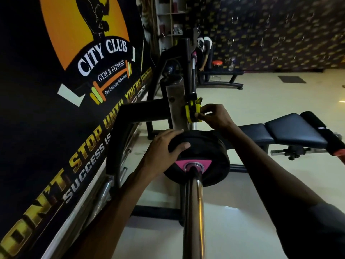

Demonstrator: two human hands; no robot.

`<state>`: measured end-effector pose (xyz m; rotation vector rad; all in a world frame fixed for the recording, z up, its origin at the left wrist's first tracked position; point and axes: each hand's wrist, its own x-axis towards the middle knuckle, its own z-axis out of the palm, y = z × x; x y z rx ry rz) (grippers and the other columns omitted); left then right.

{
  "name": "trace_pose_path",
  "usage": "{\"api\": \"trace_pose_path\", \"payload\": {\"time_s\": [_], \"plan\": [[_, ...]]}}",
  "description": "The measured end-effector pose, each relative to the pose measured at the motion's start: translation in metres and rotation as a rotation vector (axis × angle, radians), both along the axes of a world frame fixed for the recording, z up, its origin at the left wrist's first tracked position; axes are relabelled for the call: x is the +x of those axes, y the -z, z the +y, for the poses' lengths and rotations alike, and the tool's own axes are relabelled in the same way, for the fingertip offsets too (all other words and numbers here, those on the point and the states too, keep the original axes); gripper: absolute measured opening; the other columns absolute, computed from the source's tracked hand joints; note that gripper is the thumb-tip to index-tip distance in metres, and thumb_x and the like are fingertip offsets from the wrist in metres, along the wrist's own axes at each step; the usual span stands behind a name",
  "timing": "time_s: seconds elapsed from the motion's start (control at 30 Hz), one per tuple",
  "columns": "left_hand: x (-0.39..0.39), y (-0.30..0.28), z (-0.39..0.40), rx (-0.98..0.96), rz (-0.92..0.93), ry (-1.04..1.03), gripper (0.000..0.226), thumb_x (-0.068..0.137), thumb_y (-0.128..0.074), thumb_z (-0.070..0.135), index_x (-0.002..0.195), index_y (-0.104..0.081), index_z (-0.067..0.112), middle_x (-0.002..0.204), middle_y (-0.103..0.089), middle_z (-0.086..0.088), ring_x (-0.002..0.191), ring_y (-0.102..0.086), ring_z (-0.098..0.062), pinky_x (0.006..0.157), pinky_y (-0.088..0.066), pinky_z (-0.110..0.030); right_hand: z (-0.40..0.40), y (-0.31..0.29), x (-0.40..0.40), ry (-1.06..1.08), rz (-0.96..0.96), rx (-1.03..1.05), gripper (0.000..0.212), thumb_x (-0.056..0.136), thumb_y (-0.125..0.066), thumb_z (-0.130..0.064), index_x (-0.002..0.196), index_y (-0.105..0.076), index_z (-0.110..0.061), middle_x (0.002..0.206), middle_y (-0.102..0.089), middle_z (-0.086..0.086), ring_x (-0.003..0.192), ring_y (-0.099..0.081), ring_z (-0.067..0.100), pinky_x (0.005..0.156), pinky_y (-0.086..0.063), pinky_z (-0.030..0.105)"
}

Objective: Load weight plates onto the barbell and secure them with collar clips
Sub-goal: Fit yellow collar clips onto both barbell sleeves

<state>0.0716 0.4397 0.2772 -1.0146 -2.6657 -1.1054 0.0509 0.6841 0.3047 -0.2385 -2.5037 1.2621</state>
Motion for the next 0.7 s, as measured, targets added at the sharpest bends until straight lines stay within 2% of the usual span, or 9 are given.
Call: {"api": "trace_pose_path", "payload": {"time_s": [0.07, 0.17, 0.27, 0.37, 0.47, 0.5, 0.6, 0.7], "plan": [[0.0, 0.001, -0.001, 0.011, -0.006, 0.005, 0.056, 0.097, -0.064, 0.049, 0.144, -0.058, 0.018, 0.144, -0.061, 0.0, 0.136, -0.053, -0.016, 0.113, -0.047, -0.042, -0.001, 0.002, 0.0, 0.014, 0.013, -0.005, 0.012, 0.092, -0.078, -0.033, 0.087, -0.074, -0.022, 0.084, -0.074, -0.005, 0.06, -0.063, -0.007, 0.054, -0.042, 0.01], [0.0, 0.001, -0.001, 0.027, -0.017, 0.02, 0.057, 0.097, -0.064, 0.05, 0.144, -0.058, 0.018, 0.143, -0.061, -0.001, 0.135, -0.054, -0.016, 0.112, -0.047, -0.042, 0.001, -0.004, 0.004, 0.123, 0.086, -0.025, 0.022, 0.093, -0.077, -0.032, 0.099, -0.076, -0.011, 0.087, -0.074, 0.005, 0.06, -0.06, 0.006, 0.053, -0.041, 0.019], [0.002, -0.001, -0.001, 0.056, -0.012, 0.03, 0.055, 0.097, -0.064, 0.05, 0.142, -0.06, 0.018, 0.14, -0.064, 0.0, 0.131, -0.056, -0.014, 0.11, -0.049, -0.037, 0.0, -0.023, 0.018, 0.194, 0.228, 0.078, 0.024, 0.093, -0.076, -0.033, 0.1, -0.074, -0.01, 0.089, -0.071, 0.004, 0.071, -0.062, 0.015, 0.06, -0.044, 0.024], [0.01, -0.007, 0.002, 0.248, -0.033, -0.002, 0.049, 0.097, -0.064, 0.047, 0.136, -0.064, 0.019, 0.131, -0.07, 0.006, 0.123, -0.062, -0.004, 0.103, -0.053, -0.024, -0.01, -0.039, 0.048, 0.154, 0.376, 0.246, 0.021, 0.092, -0.077, -0.03, 0.102, -0.073, -0.012, 0.101, -0.071, 0.001, 0.085, -0.062, 0.019, 0.068, -0.05, 0.03], [0.018, -0.018, 0.005, 0.517, -0.153, -0.029, 0.036, 0.099, -0.067, 0.042, 0.128, -0.07, 0.021, 0.114, -0.075, 0.02, 0.111, -0.067, 0.007, 0.092, -0.055, -0.013, -0.035, -0.038, 0.084, 0.077, 0.415, 0.383, 0.022, 0.094, -0.074, -0.03, 0.109, -0.072, -0.014, 0.107, -0.069, 0.001, 0.094, -0.059, 0.02, 0.074, -0.054, 0.037], [0.022, -0.023, 0.006, 0.594, -0.212, -0.019, 0.035, 0.099, -0.066, 0.043, 0.126, -0.072, 0.022, 0.112, -0.076, 0.019, 0.11, -0.069, 0.006, 0.092, -0.055, -0.013, -0.045, -0.034, 0.097, 0.059, 0.401, 0.409, 0.023, 0.095, -0.072, -0.031, 0.112, -0.071, -0.015, 0.109, -0.068, 0.001, 0.097, -0.058, 0.019, 0.076, -0.053, 0.036], [0.039, -0.032, 0.003, 0.766, -0.374, 0.067, 0.033, 0.099, -0.066, 0.043, 0.12, -0.075, 0.019, 0.114, -0.079, 0.005, 0.114, -0.073, -0.009, 0.101, -0.058, -0.031, -0.078, -0.024, 0.132, 0.023, 0.353, 0.446, 0.026, 0.095, -0.07, -0.032, 0.114, -0.072, -0.014, 0.112, -0.067, 0.001, 0.099, -0.053, 0.018, 0.079, -0.044, 0.027], [0.06, -0.027, -0.014, 0.752, -0.358, 0.037, 0.037, 0.088, -0.076, 0.053, 0.103, -0.08, 0.019, 0.1, -0.082, 0.002, 0.102, -0.077, -0.012, 0.096, -0.06, -0.039, -0.108, -0.018, 0.164, 0.019, 0.357, 0.421, 0.022, 0.093, -0.074, -0.031, 0.103, -0.075, -0.012, 0.104, -0.07, 0.003, 0.094, -0.054, 0.022, 0.076, -0.04, 0.025]]}}
